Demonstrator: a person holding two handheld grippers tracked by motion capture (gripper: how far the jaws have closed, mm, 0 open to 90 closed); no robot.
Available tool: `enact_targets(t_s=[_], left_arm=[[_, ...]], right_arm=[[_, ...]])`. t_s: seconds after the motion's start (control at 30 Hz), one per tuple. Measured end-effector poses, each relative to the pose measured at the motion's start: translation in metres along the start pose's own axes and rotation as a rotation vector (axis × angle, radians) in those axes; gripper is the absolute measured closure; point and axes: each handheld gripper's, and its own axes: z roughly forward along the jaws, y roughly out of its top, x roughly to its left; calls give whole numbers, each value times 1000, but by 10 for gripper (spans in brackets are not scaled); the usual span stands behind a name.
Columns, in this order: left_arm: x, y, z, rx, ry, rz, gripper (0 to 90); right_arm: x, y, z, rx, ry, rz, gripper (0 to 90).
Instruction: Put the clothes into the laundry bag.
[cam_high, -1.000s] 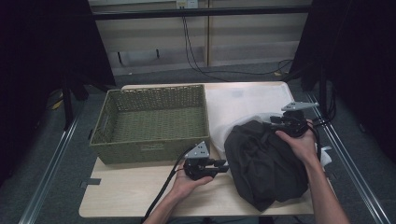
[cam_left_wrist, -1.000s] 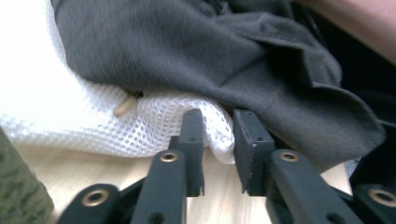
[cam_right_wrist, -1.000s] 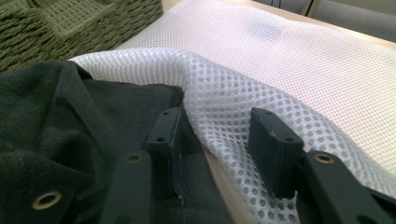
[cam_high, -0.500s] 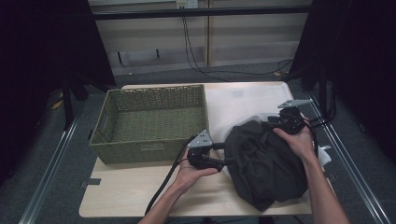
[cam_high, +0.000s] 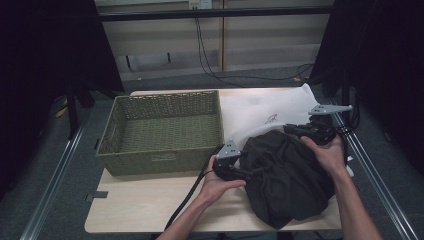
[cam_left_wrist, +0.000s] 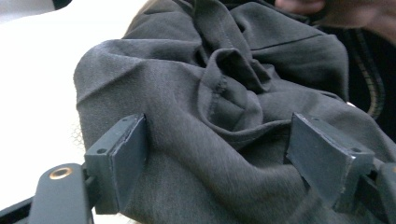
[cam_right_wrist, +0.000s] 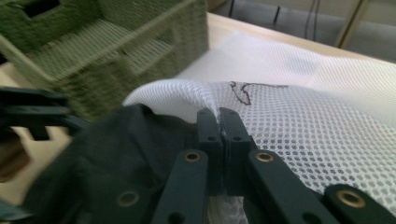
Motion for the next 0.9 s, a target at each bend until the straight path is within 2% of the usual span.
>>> enact_targets(t_s=[0.07,0.13,0.17,0.2,0.23,0.3,0.33,0.37,0.43,0.53,0.63,0.67,0.73,0.83,0.9], left_arm=[[-1,0,2,25,35,20,247],[-4,-1,4,32,63,31,376],[-3,-3,6,34,53,18,403],[-3,-4,6,66,65,19,505],[-2,-4,6,80,65,21,568],[-2,-4,8,70,28,13,605],[-2,-3,10,70,13,0,611],[-4,-1,12,49,-24,13,610],[-8,0,16,41,-38,20,605],[-9,-2,23,62,-11,24,590],[-4,-7,29,69,6,-4,588],[-3,-8,30,72,6,4,588],[-2,-9,33,85,33,8,578],[1,-11,30,71,18,0,549],[2,-12,26,58,3,-13,529]], right_arm=[[4,4,-5,-20,25,4,889],[8,8,-6,-29,40,-2,889],[10,9,-6,-30,45,-4,889],[12,9,-5,-37,61,1,888],[14,9,-5,-42,72,5,888],[17,9,-5,-55,99,12,888],[19,10,-5,-65,116,9,888],[21,10,-6,-76,130,16,888],[25,11,-6,-91,161,17,888],[32,8,-5,-93,204,23,888],[34,1,-5,-87,235,35,887],[35,-3,-5,-85,249,43,886],[36,-11,-5,-76,262,51,885],[35,-25,-3,-43,253,54,883],[32,-37,-2,-23,257,73,882]])
